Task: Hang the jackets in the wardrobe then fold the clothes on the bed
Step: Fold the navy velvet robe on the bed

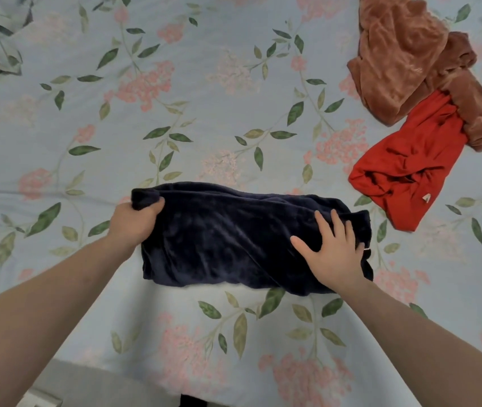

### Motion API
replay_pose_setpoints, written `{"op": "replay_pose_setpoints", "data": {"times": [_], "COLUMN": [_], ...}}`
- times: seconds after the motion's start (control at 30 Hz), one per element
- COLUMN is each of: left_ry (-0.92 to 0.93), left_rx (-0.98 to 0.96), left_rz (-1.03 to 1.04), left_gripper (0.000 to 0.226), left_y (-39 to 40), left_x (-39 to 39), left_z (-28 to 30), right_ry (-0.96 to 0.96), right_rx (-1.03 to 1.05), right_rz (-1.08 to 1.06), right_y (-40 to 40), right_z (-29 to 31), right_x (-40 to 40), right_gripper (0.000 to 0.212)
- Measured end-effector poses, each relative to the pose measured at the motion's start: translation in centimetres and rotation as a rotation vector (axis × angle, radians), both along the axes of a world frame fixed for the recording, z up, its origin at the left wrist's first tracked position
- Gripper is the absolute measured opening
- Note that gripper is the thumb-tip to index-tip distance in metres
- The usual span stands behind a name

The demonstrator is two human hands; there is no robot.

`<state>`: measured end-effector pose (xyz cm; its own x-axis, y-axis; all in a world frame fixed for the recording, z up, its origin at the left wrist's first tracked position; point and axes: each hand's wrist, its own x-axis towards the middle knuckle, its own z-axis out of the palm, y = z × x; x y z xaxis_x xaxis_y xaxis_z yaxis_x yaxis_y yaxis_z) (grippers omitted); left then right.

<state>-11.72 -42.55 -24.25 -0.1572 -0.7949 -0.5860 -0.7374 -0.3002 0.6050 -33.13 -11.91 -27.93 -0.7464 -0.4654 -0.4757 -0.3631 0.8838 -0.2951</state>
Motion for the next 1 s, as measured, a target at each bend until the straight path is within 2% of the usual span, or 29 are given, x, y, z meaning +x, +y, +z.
{"op": "replay_pose_setpoints", "data": {"times": [0.03,0.1,0.13,0.17,0.23,0.27,0.3,0.33,0.4,0.43,0.47,0.53,0.7,0.83,1.0], "left_ry": [0.032,-0.022,-0.093,-0.202,-0.322,-0.288,-0.240,-0.230,-0.334,-0.378,-0.378,-0.326,-0.328,-0.352,-0.402], "left_rx": [0.071,0.194,0.167,0.051,-0.365,-0.559,-0.671,-0.682,-0.469,-0.324,-0.209,-0.117,-0.148,-0.218,-0.154], "left_rz": [0.066,0.111,0.081,0.017,-0.166,-0.267,-0.372,-0.471,-0.569,-0.543,-0.489,-0.446,-0.462,-0.443,-0.463], "left_gripper": [0.047,0.064,0.068,0.067,0.060,0.058,0.058,0.061,0.077,0.087,0.093,0.095,0.075,0.075,0.078], "left_y": [-0.7,-2.0,-2.4,-2.5,-1.6,-0.5,0.8,1.9,3.1,3.1,2.5,1.1,-0.4,-0.5,-1.6], "left_x": [-0.1,-0.3,-0.5,-0.7,-1.5,-2.0,-2.5,-2.8,-2.6,-2.1,-1.8,-1.8,-2.8,-3.2,-4.5], "left_z": [-0.2,-1.2,-1.9,-2.2,-2.4,-2.3,-2.4,-2.8,-4.5,-5.6,-6.7,-8.5,-10.8,-12.5,-13.5], "right_ry": [-0.012,-0.034,-0.045,-0.056,-0.065,-0.062,-0.057,-0.048,-0.036,-0.031,-0.027,-0.012,0.091,0.129,0.090], "right_rx": [0.012,0.033,0.044,0.054,0.064,0.065,0.062,0.059,0.060,0.066,0.071,0.075,0.015,-0.021,0.007], "right_rz": [-0.017,-0.059,-0.076,-0.090,-0.104,-0.107,-0.109,-0.110,-0.113,-0.113,-0.111,-0.104,-0.106,-0.118,-0.131], "right_y": [-0.3,-1.0,-1.2,-1.4,-1.5,-1.3,-1.1,-1.0,-1.0,-1.0,-1.1,-1.3,-1.4,-1.4,-2.2], "right_z": [-0.2,-0.5,-0.8,-1.1,-1.8,-2.2,-2.7,-3.1,-3.7,-4.1,-4.5,-5.2,-7.2,-8.3,-9.3], "right_x": [-0.4,-1.0,-1.3,-1.4,-1.3,-1.2,-1.0,-0.9,-1.1,-1.4,-1.8,-2.6,-3.4,-3.5,-5.2], "right_gripper": [0.094,0.098,0.100,0.101,0.103,0.103,0.103,0.102,0.101,0.101,0.101,0.100,0.093,0.086,0.092]}}
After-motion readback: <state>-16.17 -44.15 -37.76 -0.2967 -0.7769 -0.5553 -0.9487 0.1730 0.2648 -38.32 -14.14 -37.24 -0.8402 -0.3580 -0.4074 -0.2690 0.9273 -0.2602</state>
